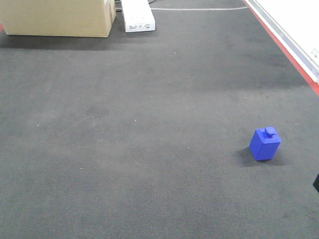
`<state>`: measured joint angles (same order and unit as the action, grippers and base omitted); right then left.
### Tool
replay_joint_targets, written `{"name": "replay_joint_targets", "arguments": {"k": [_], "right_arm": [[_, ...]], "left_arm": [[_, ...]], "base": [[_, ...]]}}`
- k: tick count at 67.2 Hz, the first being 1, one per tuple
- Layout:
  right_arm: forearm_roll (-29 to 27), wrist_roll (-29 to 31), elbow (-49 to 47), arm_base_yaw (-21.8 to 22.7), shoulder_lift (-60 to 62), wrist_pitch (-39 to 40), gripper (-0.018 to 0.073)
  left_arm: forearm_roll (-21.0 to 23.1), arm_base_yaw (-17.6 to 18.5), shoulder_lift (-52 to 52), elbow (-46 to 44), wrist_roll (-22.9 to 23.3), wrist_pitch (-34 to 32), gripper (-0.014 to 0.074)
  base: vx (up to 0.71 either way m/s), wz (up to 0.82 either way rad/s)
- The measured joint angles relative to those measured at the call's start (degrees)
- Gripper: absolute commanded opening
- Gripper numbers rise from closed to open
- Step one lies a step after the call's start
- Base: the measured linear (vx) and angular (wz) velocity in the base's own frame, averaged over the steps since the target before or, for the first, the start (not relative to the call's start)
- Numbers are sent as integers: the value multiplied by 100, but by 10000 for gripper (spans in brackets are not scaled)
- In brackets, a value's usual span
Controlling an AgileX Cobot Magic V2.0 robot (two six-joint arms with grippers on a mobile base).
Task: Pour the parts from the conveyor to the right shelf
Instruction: 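Move the right gripper toward the blue block on the conveyor, then close the right gripper on the blue block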
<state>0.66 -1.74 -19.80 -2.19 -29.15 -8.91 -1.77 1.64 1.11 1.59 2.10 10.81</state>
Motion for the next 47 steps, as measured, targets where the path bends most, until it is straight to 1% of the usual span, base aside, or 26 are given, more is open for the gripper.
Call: {"name": "replay_joint_targets", "arguments": {"k": [10,15,21,28,34,47], "right_arm": [[53,0,-23,0,-167,-205,204],[53,-6,-115,0,-407,-408,302],[53,-30,-399,0,-812,-741,403],[53,-31,-837,0,-1365,-1126,485],[53,-31,-1280,0,-1891,-1528,513],[53,45,-2402,0,-3087,-2482,516]], "left_arm": [[0,0,0,0,0,0,-6],[0,0,0,0,0,0,-6],[0,0,0,0,0,0,-6],[0,0,0,0,0,0,-6],[0,0,0,0,0,0,-6],[0,0,0,0,0,0,-6]], "base": [[0,0],[0,0],[0,0],[0,0],[0,0],[0,0]]}}
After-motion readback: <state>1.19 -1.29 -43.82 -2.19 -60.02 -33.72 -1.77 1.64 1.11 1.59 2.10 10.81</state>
